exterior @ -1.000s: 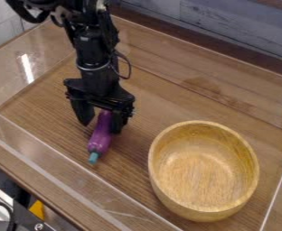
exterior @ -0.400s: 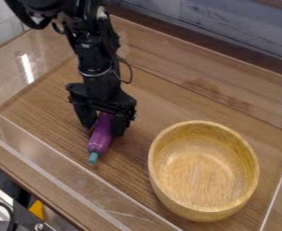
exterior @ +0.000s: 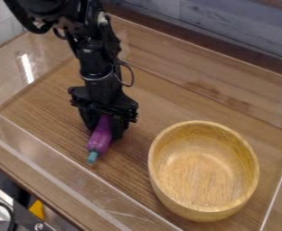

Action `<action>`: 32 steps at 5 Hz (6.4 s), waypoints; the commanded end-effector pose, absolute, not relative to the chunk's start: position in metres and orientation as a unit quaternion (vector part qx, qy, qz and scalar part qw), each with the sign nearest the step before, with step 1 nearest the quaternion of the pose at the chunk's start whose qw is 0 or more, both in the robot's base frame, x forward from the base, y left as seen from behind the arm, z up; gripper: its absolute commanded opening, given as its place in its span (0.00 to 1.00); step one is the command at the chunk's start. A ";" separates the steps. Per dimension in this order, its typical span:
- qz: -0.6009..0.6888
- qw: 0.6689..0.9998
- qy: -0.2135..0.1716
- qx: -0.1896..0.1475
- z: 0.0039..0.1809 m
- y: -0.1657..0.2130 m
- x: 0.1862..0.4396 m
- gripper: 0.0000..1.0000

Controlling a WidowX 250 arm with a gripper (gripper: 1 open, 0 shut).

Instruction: Put the purple eggplant in the brown bowl

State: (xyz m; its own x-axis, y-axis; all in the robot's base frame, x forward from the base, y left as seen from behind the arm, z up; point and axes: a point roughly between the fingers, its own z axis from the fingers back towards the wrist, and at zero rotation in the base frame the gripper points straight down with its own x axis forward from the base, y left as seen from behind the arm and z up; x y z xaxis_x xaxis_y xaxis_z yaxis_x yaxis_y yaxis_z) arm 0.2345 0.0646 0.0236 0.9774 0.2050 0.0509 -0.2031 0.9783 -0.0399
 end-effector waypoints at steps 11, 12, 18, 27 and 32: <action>0.107 0.994 -0.003 -0.025 0.074 0.040 0.229 0.00; 0.103 0.994 -0.005 -0.029 0.083 0.031 0.229 0.00; 0.025 0.998 -0.019 -0.055 0.095 -0.103 0.230 0.00; 0.033 0.998 -0.026 -0.047 0.091 -0.096 0.245 0.00; 0.047 0.998 -0.032 -0.038 0.108 -0.086 0.251 0.00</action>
State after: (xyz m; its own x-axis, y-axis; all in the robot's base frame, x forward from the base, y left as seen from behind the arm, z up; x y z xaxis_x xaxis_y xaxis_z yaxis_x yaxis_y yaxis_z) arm 0.2431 -0.0856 0.0906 0.9958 0.0913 -0.0052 -0.0914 0.9944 -0.0536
